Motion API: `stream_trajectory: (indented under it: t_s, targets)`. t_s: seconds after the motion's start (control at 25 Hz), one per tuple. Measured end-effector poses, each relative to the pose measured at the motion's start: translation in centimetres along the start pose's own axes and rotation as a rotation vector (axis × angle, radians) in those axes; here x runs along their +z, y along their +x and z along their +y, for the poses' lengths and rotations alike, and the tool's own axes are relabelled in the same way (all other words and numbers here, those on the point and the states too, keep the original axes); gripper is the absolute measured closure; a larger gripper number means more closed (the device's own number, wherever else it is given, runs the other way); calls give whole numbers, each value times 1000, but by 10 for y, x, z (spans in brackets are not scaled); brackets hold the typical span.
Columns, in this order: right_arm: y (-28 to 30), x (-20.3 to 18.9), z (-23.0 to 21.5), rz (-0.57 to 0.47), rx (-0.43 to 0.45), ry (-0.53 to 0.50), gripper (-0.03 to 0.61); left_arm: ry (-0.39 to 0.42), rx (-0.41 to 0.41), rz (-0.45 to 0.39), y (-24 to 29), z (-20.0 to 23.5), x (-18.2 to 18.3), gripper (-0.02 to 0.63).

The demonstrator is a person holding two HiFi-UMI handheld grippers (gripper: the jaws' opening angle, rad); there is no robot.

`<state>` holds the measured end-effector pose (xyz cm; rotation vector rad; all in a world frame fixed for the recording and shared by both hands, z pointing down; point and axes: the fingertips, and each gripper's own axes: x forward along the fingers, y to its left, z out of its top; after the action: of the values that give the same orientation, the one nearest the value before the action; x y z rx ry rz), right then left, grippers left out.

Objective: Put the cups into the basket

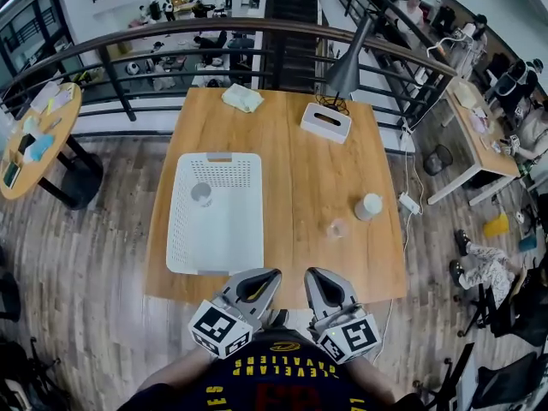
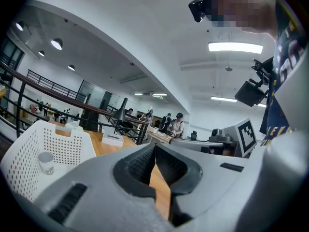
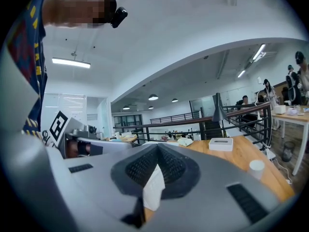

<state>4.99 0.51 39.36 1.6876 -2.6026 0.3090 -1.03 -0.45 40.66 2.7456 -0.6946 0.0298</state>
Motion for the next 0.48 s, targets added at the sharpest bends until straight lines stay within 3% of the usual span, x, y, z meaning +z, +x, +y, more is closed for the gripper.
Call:
stream_trajectory:
  t_s: [0.48]
  targets:
    - [-1,2,-4,-19,-26,5,566,28,-56,8,9,-5,3,602]
